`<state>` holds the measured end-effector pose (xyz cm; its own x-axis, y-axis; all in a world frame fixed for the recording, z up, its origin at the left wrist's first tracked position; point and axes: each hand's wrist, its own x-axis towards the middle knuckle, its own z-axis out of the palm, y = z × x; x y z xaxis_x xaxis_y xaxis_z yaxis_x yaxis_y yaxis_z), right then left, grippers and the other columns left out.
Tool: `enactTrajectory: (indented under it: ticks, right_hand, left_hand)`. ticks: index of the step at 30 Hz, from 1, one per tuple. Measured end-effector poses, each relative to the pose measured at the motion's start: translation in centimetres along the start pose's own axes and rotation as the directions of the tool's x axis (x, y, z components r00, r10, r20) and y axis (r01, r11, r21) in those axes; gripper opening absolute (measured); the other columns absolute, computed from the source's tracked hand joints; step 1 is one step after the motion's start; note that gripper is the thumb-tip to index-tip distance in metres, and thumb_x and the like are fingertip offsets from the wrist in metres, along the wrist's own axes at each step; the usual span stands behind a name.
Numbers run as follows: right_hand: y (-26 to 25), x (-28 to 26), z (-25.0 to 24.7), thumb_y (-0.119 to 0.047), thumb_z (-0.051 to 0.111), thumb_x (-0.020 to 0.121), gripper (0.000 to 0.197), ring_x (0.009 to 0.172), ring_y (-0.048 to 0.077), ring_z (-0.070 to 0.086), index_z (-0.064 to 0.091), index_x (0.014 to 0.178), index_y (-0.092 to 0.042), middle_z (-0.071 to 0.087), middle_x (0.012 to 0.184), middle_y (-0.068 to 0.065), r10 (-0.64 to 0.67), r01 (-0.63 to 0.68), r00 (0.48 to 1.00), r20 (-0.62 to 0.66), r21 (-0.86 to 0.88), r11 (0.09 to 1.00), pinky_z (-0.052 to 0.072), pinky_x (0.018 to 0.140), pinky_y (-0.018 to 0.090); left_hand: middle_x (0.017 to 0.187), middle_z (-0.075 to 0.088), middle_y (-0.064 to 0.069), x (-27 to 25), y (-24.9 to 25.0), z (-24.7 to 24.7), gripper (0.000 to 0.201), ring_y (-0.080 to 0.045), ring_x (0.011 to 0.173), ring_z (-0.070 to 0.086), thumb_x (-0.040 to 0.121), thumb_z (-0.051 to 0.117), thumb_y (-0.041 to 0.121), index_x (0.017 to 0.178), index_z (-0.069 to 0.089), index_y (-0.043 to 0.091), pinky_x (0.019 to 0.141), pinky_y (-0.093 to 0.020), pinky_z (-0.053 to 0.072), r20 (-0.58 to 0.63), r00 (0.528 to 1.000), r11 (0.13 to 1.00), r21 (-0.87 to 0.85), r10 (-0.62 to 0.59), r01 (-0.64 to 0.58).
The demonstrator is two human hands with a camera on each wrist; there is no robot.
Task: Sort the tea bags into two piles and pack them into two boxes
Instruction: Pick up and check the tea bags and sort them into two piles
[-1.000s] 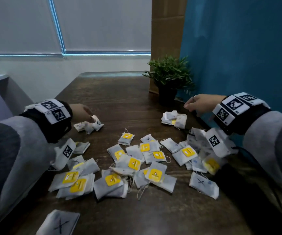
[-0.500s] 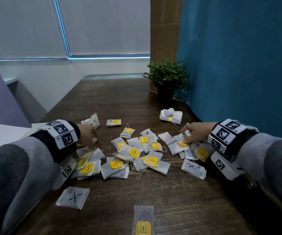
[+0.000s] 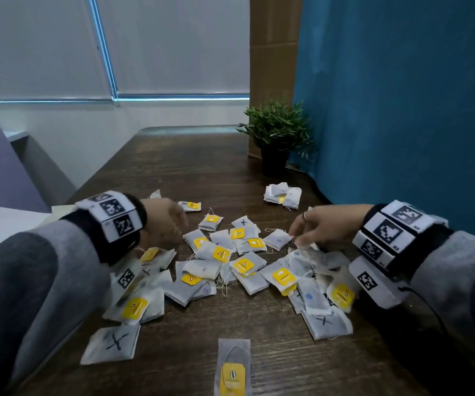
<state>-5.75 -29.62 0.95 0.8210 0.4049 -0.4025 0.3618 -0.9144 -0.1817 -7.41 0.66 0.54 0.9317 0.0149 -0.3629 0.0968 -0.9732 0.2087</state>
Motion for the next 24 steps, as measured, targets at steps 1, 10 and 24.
enactTrajectory:
  ticks: [1,10,24]
  right_hand:
    - [-0.3,0.2,-0.5,-0.04,0.056,0.091,0.034,0.102,0.015,0.057,0.057,0.122,-0.025,0.062,0.113,-0.005,0.008,-0.011,0.996,-0.084,-0.035,0.999,0.043,0.091,0.025]
    - [-5.8,7.4,-2.6,-0.024,0.048,0.094,0.035,0.118,0.025,0.055,0.058,0.126,-0.013,0.06,0.129,0.004,-0.106,0.072,0.974,-0.202,-0.166,0.983,0.044,0.099,0.033]
    - [-5.3,10.2,-0.8,-0.03,0.058,0.09,0.016,0.09,0.02,0.06,0.064,0.088,-0.015,0.065,0.093,0.003,-0.081,0.082,0.977,-0.196,-0.005,0.997,0.045,0.07,0.022]
  left_hand:
    - [0.102,0.061,0.003,0.6,0.7,-0.4,0.024,-0.019,0.094,0.06,0.085,0.053,0.011,0.104,0.061,0.025,0.08,-0.026,0.046,-0.061,0.998,1.0,0.029,-0.003,0.005]
    - [0.1,0.071,0.001,11.5,2.9,0.4,0.031,-0.022,0.08,0.064,0.072,0.064,0.041,0.091,0.067,0.017,0.083,-0.036,0.056,-0.095,0.994,0.984,0.166,-0.057,0.073]
    - [0.072,0.06,-0.006,4.7,2.9,-1.7,0.014,-0.012,0.066,0.057,0.086,0.057,-0.003,0.09,0.067,0.007,0.068,-0.024,0.047,-0.207,0.973,0.677,-0.702,0.103,-0.221]
